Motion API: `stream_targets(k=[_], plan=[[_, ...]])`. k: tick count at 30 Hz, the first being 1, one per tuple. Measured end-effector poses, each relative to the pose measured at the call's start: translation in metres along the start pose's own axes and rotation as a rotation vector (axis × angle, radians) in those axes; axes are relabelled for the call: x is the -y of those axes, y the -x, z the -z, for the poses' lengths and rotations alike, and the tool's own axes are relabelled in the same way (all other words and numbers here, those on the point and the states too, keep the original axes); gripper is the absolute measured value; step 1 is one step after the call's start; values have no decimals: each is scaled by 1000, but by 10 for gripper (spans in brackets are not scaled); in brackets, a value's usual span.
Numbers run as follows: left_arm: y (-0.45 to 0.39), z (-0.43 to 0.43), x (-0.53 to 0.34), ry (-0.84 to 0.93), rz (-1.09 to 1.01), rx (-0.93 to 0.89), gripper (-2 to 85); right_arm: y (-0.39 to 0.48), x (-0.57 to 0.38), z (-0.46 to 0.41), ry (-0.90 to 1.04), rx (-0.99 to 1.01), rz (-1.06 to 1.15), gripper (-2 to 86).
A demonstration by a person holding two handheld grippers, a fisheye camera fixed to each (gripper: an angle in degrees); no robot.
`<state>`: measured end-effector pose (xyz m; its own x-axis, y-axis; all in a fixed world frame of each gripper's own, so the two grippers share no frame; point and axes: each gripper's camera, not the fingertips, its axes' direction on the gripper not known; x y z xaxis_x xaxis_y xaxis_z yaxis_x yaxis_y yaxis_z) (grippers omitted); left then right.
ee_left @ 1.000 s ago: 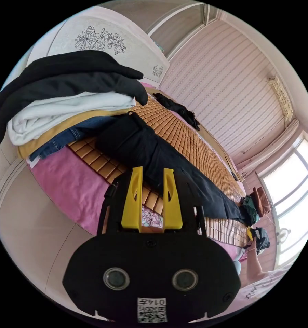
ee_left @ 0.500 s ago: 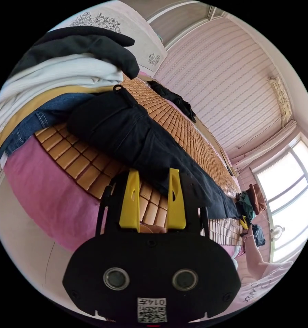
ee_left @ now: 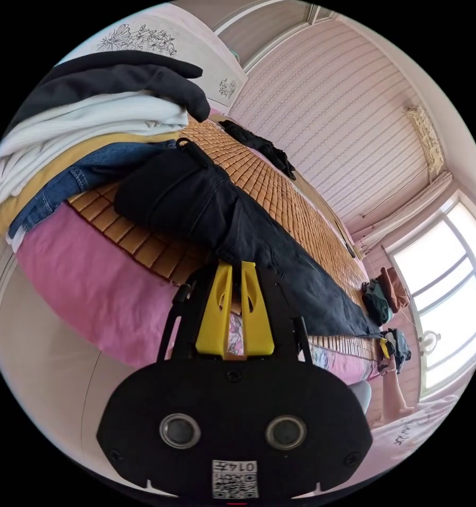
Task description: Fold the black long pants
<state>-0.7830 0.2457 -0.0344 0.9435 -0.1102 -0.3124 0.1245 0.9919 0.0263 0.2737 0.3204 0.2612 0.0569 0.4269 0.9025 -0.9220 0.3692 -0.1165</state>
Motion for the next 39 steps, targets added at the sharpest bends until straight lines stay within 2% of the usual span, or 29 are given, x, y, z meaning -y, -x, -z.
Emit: stream_targets(k=[3,7,10,12,16,18,20,26,29,32,36,39], plan=[[-15,12,-40,62,-91,-8,40,-16,-30,60,-11,-33,23,0],[-33,26,-84,108,-141,9,65,-54,-64,117,33,-137,-71,-2],[-56,48,-120,96,-259,135,73,-60,-84,156,-50,-245,-97,-2],[-73,65,-149,84,-346,268,78,-53,-90,167,-61,-239,-57,0],[-110,72,-186,96,-440,250,77,-24,-87,144,60,-134,67,11],[-154,50,-209,148,-551,273,70,-6,-85,129,67,-124,147,26],[-193,25,-229,176,-633,300,66,11,-81,107,69,-190,218,58],[-305,-62,-292,259,-842,105,116,1,-74,55,218,-390,176,102],[-344,-91,-320,258,-958,192,124,6,-78,50,194,-382,209,71],[-353,-116,-331,274,-959,267,111,1,-80,37,230,-261,207,41],[-350,-116,-334,277,-908,243,86,-4,-81,32,198,-241,192,21],[-354,-116,-344,273,-945,253,62,-5,-85,37,176,-237,192,9]])
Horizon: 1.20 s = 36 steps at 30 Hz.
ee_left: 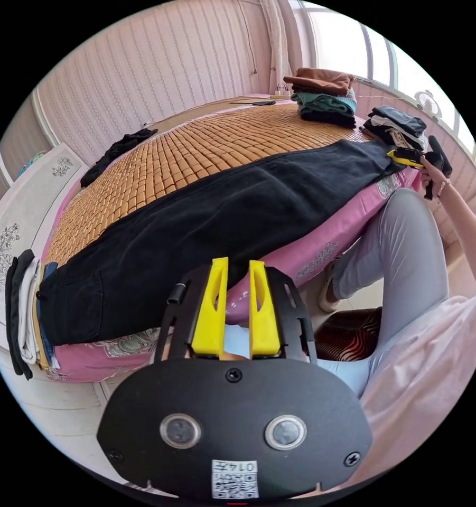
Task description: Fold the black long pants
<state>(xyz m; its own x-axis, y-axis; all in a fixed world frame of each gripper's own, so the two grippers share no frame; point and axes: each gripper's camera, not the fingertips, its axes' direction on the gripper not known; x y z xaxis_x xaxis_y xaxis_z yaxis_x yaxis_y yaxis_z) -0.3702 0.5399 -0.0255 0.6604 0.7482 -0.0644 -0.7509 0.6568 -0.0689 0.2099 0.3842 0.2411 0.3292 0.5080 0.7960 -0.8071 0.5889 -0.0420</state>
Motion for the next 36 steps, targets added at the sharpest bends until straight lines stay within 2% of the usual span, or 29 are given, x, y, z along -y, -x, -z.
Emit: stream_targets(k=[8,12,15,17,21,25,29,34,36], plan=[[-9,14,-4,-69,-14,8,2,7,-16,26,-112,69,50,0],[-3,16,-7,-56,-22,-27,-5,17,-29,34,-90,-19,124,0],[8,10,-9,-52,20,-70,-6,-14,-41,15,-1,-3,24,1],[14,11,-8,-45,33,-85,-7,-30,-51,12,-45,81,-54,3],[22,16,-10,-49,28,-75,-7,-29,-57,21,-160,26,-69,9],[33,21,-10,-54,47,-76,-6,-45,-53,21,-236,55,-165,9],[51,20,-10,-28,60,-108,0,-44,-49,-4,-147,-68,-140,3],[89,26,-17,-54,132,-205,29,-43,-64,-14,-188,-18,-173,2],[107,42,-29,-106,128,-220,61,-31,-70,-13,-194,-84,-160,1]])
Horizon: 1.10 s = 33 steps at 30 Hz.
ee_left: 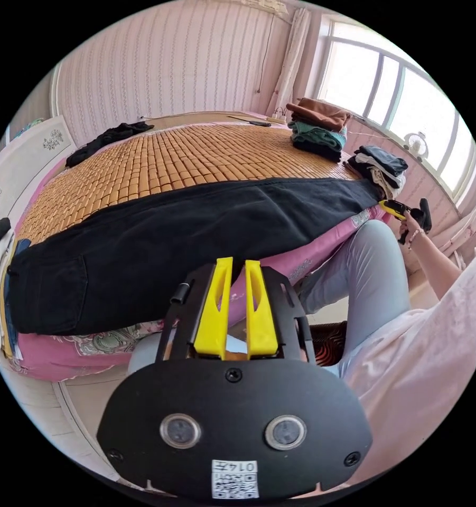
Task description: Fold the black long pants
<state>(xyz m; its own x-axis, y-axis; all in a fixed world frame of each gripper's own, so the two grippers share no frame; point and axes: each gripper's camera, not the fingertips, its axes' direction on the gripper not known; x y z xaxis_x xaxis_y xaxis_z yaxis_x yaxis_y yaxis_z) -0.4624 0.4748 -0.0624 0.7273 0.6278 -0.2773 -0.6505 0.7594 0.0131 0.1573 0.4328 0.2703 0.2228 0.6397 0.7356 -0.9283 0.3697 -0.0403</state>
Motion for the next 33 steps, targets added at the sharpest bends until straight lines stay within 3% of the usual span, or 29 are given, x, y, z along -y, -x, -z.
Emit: stream_targets(k=[2,6,12,19,24,26,30,33], plan=[[20,19,-9,-26,32,15,67,26,-11,6,-21,-125,64,0],[94,70,-41,-150,220,134,61,96,-30,4,-95,-156,323,-1],[215,136,-69,-270,512,264,64,261,-63,-91,163,123,824,4],[307,176,-34,-264,496,487,109,440,-156,-220,412,241,1242,35],[395,114,-19,11,594,373,129,509,-222,-289,538,197,1407,45],[404,109,-29,-53,622,332,122,524,-255,-330,617,73,1485,35],[420,112,-42,-129,636,220,82,532,-261,-345,597,99,1443,20],[417,111,-30,-118,576,243,52,537,-261,-352,621,103,1446,21]])
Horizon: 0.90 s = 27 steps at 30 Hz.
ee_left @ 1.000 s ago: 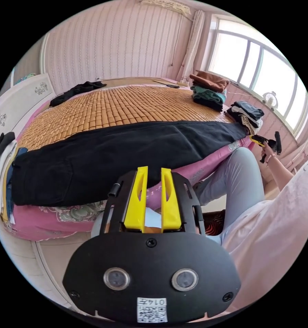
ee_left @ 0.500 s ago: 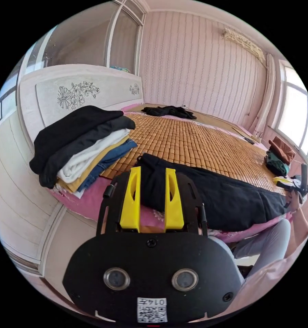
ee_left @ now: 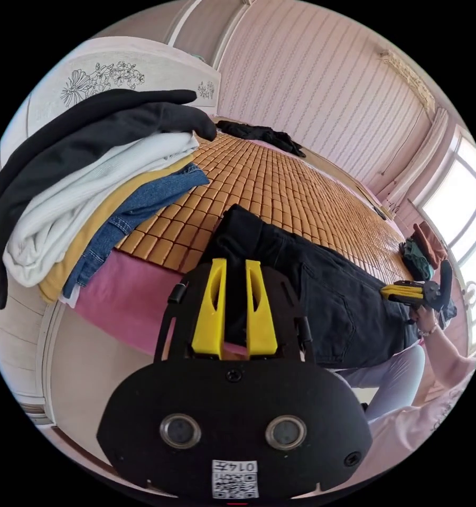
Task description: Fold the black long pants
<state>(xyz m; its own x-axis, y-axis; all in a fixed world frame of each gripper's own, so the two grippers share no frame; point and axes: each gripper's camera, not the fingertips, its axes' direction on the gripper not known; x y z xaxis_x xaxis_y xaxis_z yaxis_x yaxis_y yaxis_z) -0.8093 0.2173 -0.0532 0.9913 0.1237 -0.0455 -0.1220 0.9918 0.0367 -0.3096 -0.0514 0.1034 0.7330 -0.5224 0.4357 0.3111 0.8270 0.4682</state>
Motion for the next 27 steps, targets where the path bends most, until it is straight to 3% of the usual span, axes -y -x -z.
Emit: stream_targets(k=[6,10,14,23,27], plan=[[-5,-2,7,9,-49,57,54,-2,14,-12,69,55,67,73],[2,-5,11,29,-35,74,66,-9,23,-22,60,114,81,44],[-5,-6,17,38,-83,47,21,-13,34,-27,71,99,71,17],[-29,44,39,-135,-107,67,1,-40,52,7,-28,131,25,13],[-34,-5,52,-36,-84,158,22,-56,67,-25,43,120,-21,26]])
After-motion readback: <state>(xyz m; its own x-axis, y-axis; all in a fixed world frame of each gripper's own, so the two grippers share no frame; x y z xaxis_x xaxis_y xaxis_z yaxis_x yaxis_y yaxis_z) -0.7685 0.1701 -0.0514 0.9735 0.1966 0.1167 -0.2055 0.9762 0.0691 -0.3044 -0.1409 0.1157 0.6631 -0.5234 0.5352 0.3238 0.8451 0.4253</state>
